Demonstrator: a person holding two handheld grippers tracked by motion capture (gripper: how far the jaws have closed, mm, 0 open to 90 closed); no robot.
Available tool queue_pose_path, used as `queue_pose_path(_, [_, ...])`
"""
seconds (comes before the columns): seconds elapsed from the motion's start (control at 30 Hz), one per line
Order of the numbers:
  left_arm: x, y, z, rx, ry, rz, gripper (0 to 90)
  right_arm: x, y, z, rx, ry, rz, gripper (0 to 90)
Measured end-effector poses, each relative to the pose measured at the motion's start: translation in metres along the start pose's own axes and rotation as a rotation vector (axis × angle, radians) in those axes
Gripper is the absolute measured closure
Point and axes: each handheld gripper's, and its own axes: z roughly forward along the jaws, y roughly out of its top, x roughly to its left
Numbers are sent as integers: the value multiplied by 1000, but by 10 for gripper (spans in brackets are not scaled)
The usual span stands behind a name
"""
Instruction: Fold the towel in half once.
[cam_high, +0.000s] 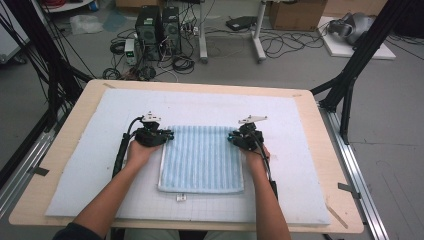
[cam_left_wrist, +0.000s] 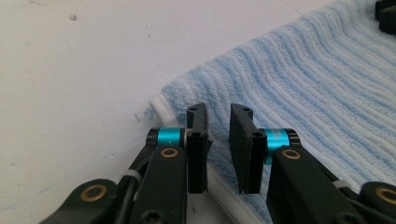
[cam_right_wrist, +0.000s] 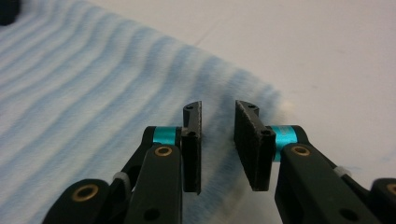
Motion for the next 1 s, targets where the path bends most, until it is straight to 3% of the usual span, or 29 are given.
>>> queue_pose_path(0.13, [0,0,0,-4,-1,-6,767,-5,-2,-3,-1,-16,1,728])
queue_pose_path(0.23, [0,0,0,-7,-2,-7,765,-6,-3,-7,8,-32,18,667])
queue_pose_path(0.33, [-1,0,-1,-11,-17,-11,672,-5,-3,-15,-14,4,21,588])
queue_pose_path(0.4, [-3,0,-6,-57,-32,8,643,-5,-3,-20,-24,10,13,556])
queue_pose_path(0.43, [-4,-1,-13,-107,-64,13,612,-2,-5,-31,-68,8,-1,506])
queue_pose_path(0.53, [-4,-2,-20,-149,-92,13,522,-3,-10,-47,-104,10,19,382])
queue_pose_path(0.57, [-4,-2,-24,-163,-110,9,522,-3,-10,-47,-104,10,19,382])
queue_pose_path(0.6, [-3,-2,-28,-171,-132,8,446,-4,-17,-56,-129,20,35,306])
queue_pose_path(0.63, [-2,-2,-32,-181,-158,7,446,-4,-17,-56,-129,20,35,306])
queue_pose_path(0.7, [0,-3,-42,-222,-199,-19,307,-4,-27,-69,-145,18,29,196])
queue_pose_path(0.8, [-1,-5,-49,-252,-206,-14,236,-3,-32,-76,-159,11,12,147])
queue_pose_path(0.83, [-1,-6,-52,-262,-213,-3,183,-1,-34,-83,-167,-4,-15,122])
queue_pose_path(0.9, [-2,-8,-58,-281,-225,2,174,1,-37,-91,-181,-23,-40,118])
queue_pose_path(1.0, [-3,-8,-61,-285,-233,10,174,2,-39,-96,-199,-15,-41,116])
